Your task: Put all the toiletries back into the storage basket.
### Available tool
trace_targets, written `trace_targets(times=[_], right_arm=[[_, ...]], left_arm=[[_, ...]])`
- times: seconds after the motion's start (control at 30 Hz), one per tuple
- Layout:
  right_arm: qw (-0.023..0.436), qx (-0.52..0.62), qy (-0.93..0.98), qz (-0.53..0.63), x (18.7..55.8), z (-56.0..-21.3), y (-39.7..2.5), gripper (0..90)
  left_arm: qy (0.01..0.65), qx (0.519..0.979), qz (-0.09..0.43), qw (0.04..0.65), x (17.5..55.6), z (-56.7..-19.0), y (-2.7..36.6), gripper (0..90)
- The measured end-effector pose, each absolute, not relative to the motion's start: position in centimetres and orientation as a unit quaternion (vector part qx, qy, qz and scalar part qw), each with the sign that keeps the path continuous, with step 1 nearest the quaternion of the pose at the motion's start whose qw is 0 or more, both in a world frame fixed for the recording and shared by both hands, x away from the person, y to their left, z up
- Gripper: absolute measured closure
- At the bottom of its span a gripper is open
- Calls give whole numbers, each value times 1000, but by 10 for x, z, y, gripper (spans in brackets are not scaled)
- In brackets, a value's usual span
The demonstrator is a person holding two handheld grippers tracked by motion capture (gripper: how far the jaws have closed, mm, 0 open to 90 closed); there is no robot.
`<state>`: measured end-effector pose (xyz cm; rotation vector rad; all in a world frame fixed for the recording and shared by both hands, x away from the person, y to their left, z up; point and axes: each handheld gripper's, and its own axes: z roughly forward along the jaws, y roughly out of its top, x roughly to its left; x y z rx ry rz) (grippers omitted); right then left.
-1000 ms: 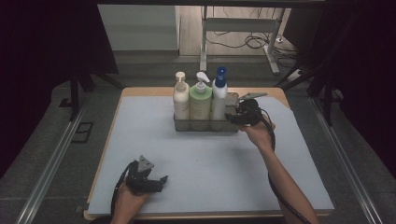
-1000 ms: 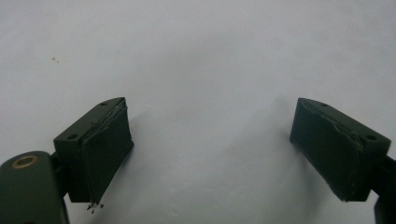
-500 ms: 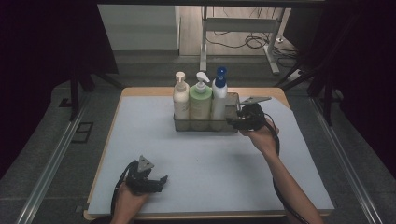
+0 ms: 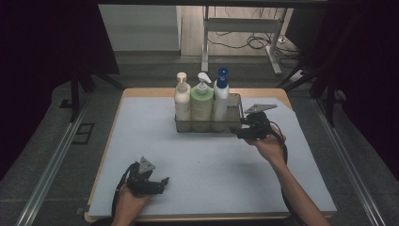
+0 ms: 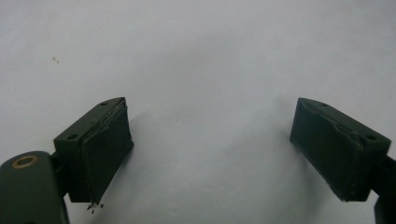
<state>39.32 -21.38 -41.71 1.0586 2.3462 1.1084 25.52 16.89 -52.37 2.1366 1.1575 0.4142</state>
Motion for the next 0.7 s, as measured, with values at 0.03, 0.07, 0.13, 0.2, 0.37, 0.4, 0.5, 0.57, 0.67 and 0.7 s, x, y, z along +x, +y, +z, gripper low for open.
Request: trace_targets(times=[0.03, 0.07, 0.13, 0.2, 0.37, 0.4, 0.5, 0.57, 0.67, 0.7], right_arm=[[167, 370, 827, 390, 391, -417, -214, 366], [169, 368, 828, 388, 389, -416, -215, 361], [171, 364, 830, 387, 386, -416, -216, 349], [169, 361, 832, 385, 383, -416, -218, 336], [172, 355, 834, 387, 373, -415, -221, 308], [171, 353, 834, 388, 371, -414, -222, 302], [171, 352, 835, 386, 365, -413, -226, 283], [169, 351, 836, 387, 361, -413, -229, 271], [169, 350, 837, 386, 356, -412, -234, 255], [169, 350, 837, 386, 354, -412, -236, 241]], left_arm=[[443, 818, 159, 332, 255, -524, 169, 121], [443, 818, 159, 332, 255, -524, 169, 121], [443, 818, 159, 332, 255, -524, 169, 121], [443, 818, 159, 332, 255, -524, 169, 121], [443, 818, 159, 332, 255, -524, 169, 121], [443, 818, 159, 332, 255, -524, 169, 121], [443, 818, 159, 332, 255, -524, 169, 121], [442, 818, 159, 332, 255, -524, 169, 121], [442, 818, 159, 331, 255, -524, 169, 121], [442, 818, 159, 331, 255, -524, 169, 121]])
